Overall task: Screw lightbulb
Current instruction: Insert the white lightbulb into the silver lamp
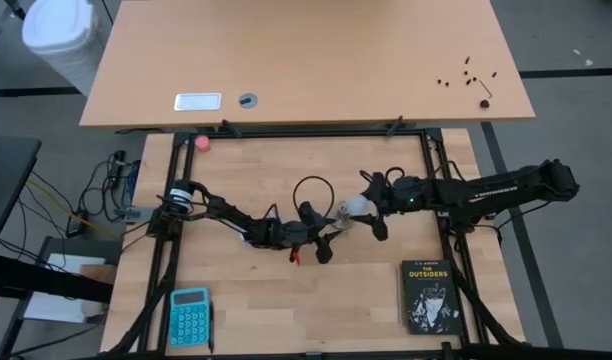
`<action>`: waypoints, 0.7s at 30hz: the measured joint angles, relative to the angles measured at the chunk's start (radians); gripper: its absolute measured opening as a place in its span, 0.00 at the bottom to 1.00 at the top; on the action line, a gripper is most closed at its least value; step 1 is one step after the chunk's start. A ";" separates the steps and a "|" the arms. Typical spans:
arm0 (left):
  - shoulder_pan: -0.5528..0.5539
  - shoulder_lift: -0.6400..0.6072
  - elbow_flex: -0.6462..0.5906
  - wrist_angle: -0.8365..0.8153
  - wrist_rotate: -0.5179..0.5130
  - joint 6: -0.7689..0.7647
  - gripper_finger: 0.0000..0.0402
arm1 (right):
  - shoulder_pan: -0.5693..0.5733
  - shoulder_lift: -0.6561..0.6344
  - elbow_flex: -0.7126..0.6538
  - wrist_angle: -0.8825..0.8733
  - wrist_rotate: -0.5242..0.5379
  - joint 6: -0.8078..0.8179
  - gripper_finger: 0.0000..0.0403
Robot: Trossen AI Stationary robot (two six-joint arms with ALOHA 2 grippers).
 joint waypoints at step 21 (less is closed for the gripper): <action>0.001 0.000 0.000 -0.093 -0.021 -0.065 0.47 | -0.015 0.063 -0.200 0.428 0.049 0.036 0.70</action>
